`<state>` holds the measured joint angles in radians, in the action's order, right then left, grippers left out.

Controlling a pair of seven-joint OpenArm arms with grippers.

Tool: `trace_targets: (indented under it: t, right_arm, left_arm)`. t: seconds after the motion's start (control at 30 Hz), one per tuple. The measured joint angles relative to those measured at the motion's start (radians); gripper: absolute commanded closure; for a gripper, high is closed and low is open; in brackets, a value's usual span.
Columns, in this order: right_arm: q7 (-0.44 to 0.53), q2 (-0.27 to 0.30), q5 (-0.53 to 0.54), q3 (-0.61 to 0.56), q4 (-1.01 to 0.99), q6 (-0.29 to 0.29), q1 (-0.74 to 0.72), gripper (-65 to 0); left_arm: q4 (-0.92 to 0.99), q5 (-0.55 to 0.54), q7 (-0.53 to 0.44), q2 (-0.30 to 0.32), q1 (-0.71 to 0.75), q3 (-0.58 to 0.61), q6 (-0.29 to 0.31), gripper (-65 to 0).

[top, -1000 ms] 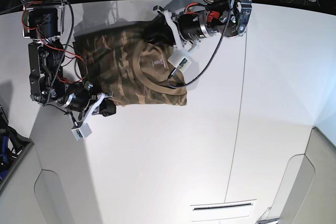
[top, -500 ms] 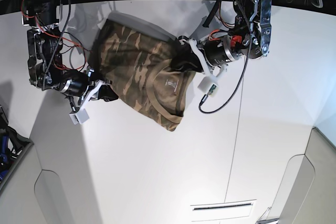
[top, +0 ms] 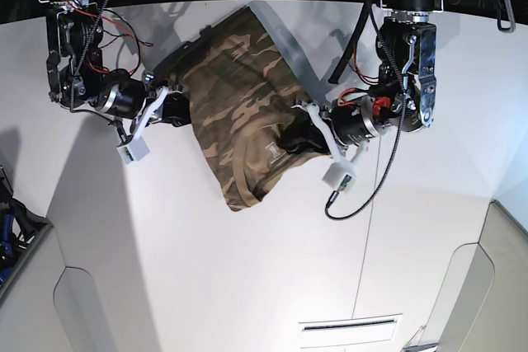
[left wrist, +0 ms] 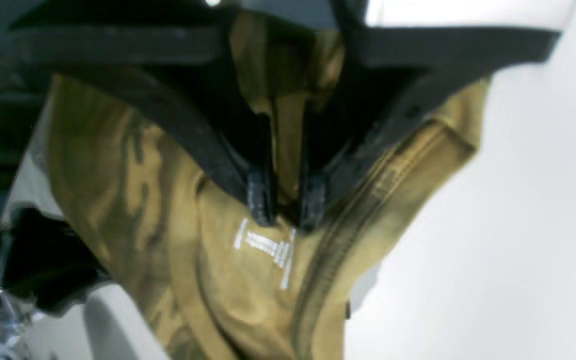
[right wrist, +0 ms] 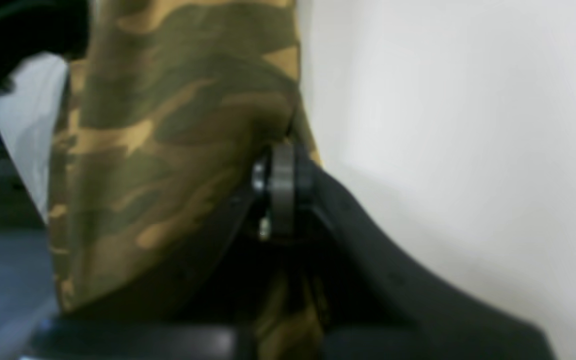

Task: Fold the T-shirt properly
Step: 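Lower the bundle onto the table and straighten it with both grippers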

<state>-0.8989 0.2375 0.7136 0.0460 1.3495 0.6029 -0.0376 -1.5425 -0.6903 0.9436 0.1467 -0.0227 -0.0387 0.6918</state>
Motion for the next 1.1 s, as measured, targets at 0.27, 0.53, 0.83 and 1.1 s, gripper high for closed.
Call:
trace_targets:
  t: [0.27, 0.53, 0.83, 1.1]
  right_arm:
    - [0.0, 0.0, -0.013, 0.019, 0.001, 0.0, -0.004, 0.0]
    - [0.0, -0.002, -0.014, 0.019, 0.001, 0.0, -0.003, 0.0]
    - [-0.045, -0.027, 0.034, 0.02, 0.001, -0.001, 0.0, 0.0]
    - [-0.048, -0.088, 0.06, 0.022, 0.004, 0.001, 0.046, 0.0]
  left_arm:
    - [-0.138, -0.061, 0.061, 0.08, 0.13, 0.0, -0.002, -9.7]
    - [-0.155, -0.062, 0.02, 0.077, 0.239, -0.01, -0.003, -9.7]
    - [-0.09, 0.048, -0.035, 0.058, 0.143, -0.009, -0.018, -9.7]
    - [0.062, 0.05, -0.036, 0.059, 0.016, -0.01, -0.023, -9.7]
